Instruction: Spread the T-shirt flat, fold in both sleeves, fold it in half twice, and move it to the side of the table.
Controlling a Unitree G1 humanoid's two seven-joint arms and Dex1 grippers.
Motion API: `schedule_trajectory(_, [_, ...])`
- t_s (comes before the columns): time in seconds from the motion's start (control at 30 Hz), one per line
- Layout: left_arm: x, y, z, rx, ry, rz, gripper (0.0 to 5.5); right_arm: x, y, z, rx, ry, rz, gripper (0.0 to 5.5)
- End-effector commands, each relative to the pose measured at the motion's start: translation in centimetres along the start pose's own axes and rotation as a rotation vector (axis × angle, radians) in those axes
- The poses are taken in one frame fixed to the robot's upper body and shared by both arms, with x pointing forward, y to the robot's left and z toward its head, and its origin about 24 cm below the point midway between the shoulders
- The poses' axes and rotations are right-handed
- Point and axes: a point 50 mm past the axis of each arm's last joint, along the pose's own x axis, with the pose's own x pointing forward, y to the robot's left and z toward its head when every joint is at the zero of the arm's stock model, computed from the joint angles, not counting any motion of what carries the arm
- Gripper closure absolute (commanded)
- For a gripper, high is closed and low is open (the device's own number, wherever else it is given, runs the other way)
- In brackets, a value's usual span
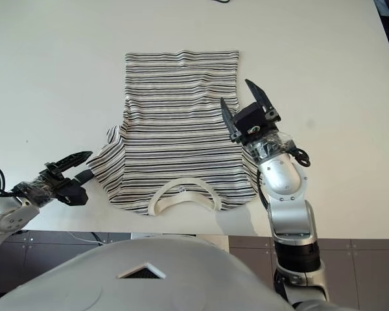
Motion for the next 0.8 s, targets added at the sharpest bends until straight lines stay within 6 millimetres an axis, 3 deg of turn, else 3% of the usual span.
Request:
schedule_trajectory(0.03, [-0.7, -5.3, 2.2, -0.072, -0.017, -0.279, 2.64, 0.3, -0.3, 0.1, -0.008, -0.004, 0.002, 2.75])
schedule_trajectory(0.17, [-1.4, -5.6, 1.3, -0.054, 0.037, -0.299, 2.72, 0.5, -0.3, 0.0, 0.001, -0.005, -0.001, 2.75])
schedule_trajectory(0.27, [-1.5, -6.1, 0.0, -0.039, 0.078, -0.303, 3.32, 0.5, -0.2, 0.1, 0.007, -0.006, -0.003, 2.75])
schedule_trajectory(0.43, [0.4, -6.2, -0.1, -0.036, 0.094, -0.300, 4.37, 0.6, 0.1, 0.0, 0.018, -0.006, -0.003, 2.75])
schedule_trajectory(0.53, [0.8, -5.1, 0.0, -0.032, 0.101, -0.279, 4.61, 0.7, 0.3, 0.0, 0.024, -0.008, -0.001, 2.75])
schedule_trajectory(0.8, [-0.2, -4.2, 0.3, -0.050, 0.123, -0.246, 5.29, 0.4, 0.6, 0.0, 0.033, -0.002, -0.007, 2.75])
